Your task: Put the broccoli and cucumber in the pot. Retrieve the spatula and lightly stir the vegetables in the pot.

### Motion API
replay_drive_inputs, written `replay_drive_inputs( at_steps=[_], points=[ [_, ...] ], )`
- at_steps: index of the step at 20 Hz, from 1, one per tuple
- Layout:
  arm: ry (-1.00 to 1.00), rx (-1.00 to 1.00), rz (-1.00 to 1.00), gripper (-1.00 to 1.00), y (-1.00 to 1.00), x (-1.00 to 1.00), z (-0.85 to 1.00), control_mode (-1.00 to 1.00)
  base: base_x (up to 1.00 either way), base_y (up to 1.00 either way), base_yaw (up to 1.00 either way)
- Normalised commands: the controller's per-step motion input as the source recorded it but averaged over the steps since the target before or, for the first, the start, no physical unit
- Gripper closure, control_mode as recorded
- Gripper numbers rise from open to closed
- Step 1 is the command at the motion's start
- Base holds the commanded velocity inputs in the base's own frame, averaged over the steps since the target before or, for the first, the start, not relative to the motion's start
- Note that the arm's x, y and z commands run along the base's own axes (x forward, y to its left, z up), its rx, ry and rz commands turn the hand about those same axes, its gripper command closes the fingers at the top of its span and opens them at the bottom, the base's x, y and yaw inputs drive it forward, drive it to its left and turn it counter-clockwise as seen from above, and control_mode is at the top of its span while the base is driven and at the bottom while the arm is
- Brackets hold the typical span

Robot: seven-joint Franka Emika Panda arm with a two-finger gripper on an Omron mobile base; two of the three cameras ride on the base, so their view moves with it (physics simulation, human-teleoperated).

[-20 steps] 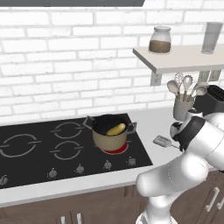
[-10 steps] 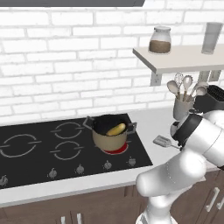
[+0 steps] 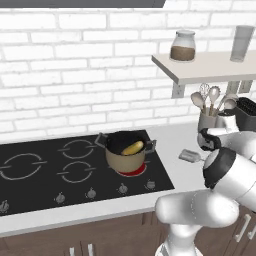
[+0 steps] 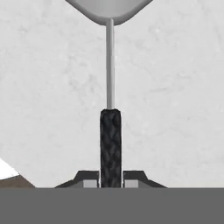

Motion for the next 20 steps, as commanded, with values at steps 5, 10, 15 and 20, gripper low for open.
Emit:
replay_drive_inputs(
  at_steps=[5, 10, 15, 20],
  points=[
    [-0.07, -0.28, 0.12, 1.00, 0.66, -0.32, 1.00, -1.00, 0.00, 0.00, 0.00],
    [0.00, -0.39, 0.11, 1.00, 0.84, 0.00, 1.00, -1.00, 0.00, 0.00, 0.00],
    [0.00, -0.33, 0.12, 1.00, 0.54, 0.05, 1.00, -1.00, 0.00, 0.00, 0.00],
    [0.02, -0.28, 0.11, 1.00, 0.38, 0.19, 1.00, -1.00, 0.00, 0.00, 0.00]
  ],
)
